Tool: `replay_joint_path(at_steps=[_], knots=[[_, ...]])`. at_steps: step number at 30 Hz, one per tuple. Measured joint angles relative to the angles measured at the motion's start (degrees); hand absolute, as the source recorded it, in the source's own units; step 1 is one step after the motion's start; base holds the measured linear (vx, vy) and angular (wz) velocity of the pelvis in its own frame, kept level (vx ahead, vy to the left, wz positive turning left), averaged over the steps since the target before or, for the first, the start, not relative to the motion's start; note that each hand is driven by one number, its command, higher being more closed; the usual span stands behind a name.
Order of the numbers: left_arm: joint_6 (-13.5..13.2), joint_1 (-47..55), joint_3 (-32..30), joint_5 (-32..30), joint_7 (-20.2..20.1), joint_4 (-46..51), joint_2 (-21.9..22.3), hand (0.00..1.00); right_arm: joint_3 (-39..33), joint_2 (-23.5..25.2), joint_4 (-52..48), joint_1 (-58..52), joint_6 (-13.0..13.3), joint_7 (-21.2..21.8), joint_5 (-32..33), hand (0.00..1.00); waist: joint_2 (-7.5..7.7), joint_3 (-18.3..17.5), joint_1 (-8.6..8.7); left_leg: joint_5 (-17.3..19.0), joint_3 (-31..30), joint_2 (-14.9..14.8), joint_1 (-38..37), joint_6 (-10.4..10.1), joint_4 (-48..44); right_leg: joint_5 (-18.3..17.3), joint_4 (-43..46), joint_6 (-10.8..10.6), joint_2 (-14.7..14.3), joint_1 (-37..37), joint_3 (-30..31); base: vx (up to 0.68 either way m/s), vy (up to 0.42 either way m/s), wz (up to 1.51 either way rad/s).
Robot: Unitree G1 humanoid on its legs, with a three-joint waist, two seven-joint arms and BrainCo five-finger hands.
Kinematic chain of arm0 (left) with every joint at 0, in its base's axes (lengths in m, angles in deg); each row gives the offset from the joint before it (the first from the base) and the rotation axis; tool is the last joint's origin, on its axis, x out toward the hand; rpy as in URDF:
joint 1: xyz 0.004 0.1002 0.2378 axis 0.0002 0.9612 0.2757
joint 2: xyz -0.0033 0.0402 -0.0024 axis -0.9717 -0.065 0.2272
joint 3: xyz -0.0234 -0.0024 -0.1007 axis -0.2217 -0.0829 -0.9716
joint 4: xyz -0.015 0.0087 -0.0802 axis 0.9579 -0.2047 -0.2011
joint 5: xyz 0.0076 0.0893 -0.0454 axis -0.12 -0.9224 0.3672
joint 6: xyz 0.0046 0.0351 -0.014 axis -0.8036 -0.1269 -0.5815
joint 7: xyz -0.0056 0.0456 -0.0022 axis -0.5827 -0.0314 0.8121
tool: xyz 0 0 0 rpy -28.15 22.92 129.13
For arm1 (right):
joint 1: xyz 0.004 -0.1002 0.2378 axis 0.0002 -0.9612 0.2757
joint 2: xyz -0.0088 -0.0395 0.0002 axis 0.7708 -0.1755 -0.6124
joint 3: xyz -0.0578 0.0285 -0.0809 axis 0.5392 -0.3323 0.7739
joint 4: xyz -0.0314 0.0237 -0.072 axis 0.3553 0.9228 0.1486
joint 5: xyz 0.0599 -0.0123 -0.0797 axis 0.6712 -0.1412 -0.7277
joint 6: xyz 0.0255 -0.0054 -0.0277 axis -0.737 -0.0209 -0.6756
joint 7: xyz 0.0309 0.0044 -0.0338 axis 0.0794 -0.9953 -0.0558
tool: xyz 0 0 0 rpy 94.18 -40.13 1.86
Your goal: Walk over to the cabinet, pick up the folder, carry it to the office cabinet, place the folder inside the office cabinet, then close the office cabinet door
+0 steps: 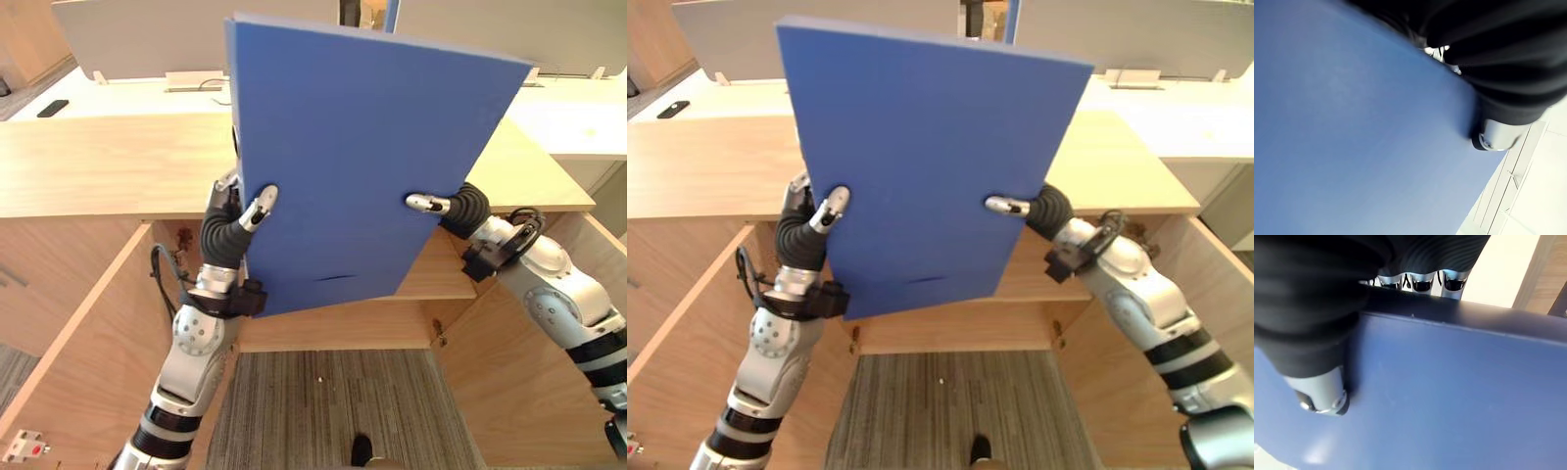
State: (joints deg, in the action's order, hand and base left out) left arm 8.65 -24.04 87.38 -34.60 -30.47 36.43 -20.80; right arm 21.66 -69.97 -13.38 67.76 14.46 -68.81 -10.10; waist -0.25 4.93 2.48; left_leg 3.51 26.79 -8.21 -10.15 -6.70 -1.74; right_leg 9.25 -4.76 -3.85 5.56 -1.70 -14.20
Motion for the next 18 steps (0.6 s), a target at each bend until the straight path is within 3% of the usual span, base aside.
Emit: replay_joint_path(at_steps=[7,8,11,18], knots=[[-1.1,1.2,0.4,2.2,0.0,0.0,0.0,1.0,0.0,1.1,-0.5,0.0,0.3,0.0,0.5,1.0,-0.05,-0.8,-0.69,0.1,-0.5,-0.1,0.2,0.0,-0.9,0.0,0.0,0.0,0.1,-0.3,0.1,-0.04,-0.011,0.01],[-1.1,1.6,0.5,2.4,0.0,0.0,0.1,0.0,0.0,1.3,-0.5,0.0,0.3,0.0,0.5,1.0,-0.06,-0.8,-0.69,0.1,-0.5,-0.1,0.3,0.0,-0.9,0.0,0.0,0.0,0.1,-0.3,0.2,-0.05,-0.013,-0.01],[-1.5,3.1,1.5,4.8,-0.3,0.0,0.1,0.0,0.0,1.4,-0.5,0.0,0.1,0.0,0.6,1.0,-0.1,-1.1,-0.69,0.1,-0.5,-0.2,0.5,0.0,-1.0,0.1,0.0,0.1,0.1,-0.2,0.2,-0.03,-0.008,0.0],[-3.6,7.6,6.3,15.2,-5.9,-0.3,-2.6,0.0,1.5,-0.8,-0.5,-0.1,-0.8,0.2,1.1,1.0,-0.15,-2.0,-0.34,0.1,-0.6,-0.1,1.1,0.0,-1.5,0.2,0.0,0.3,0.2,0.3,0.2,0.0,0.0,0.0]])
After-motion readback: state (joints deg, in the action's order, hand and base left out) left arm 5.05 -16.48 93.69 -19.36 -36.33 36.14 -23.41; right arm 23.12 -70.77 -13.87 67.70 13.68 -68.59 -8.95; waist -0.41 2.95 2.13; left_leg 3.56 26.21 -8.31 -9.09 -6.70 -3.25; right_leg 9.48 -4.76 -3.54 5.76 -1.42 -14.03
